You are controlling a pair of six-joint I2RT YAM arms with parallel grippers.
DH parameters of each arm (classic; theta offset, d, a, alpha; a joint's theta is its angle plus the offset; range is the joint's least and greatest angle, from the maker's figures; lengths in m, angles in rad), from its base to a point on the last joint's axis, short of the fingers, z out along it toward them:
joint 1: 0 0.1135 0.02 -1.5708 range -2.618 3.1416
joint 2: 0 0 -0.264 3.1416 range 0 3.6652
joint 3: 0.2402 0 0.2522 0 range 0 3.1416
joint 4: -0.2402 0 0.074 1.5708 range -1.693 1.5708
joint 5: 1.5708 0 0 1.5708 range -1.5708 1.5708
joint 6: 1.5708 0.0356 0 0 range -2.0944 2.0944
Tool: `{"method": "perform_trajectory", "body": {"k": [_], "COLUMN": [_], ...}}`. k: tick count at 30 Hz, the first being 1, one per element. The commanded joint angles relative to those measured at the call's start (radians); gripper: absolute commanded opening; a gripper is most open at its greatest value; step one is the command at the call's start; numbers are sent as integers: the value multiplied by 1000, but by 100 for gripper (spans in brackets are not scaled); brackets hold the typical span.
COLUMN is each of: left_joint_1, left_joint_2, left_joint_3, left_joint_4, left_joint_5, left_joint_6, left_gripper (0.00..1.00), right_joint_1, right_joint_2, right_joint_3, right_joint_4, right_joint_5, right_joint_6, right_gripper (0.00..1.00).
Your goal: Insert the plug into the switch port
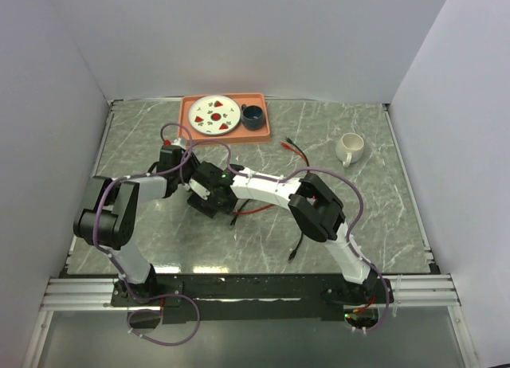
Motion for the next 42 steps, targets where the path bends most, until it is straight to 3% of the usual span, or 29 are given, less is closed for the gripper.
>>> {"method": "perform_trajectory", "body": {"k": [1,6,15,27,37,42], "left_joint_1": [-64,-58,-55,-53,-58,-65], "left_joint_2": [-9,-72,-135,-200,-136,-127], "left_joint_3": [-75,-81,-92,-124,-143,-136], "left_joint_4": [-261,-302,-354,-388,-302,-325], "left_joint_5": [12,-25,-52,-72,9,-14], "left_joint_6": [-26,-23,-16,-10,-18,-15], "left_gripper": [39,54,60,56,40,37], "right_joint_1": [-41,-57,-66,-73,-66,-67], "right_joint_2": [-25,-47,-88,-68,-45,-13], "right_joint_3": [67,62,18,-27,-99,-58], "right_joint_4": [139,116,84,50,90,81], "right_joint_5": [-14,15,70,115,127,128], "right_joint_6": [111,117,108,68,14,13], "right_gripper": [0,0,0,0,0,0]}}
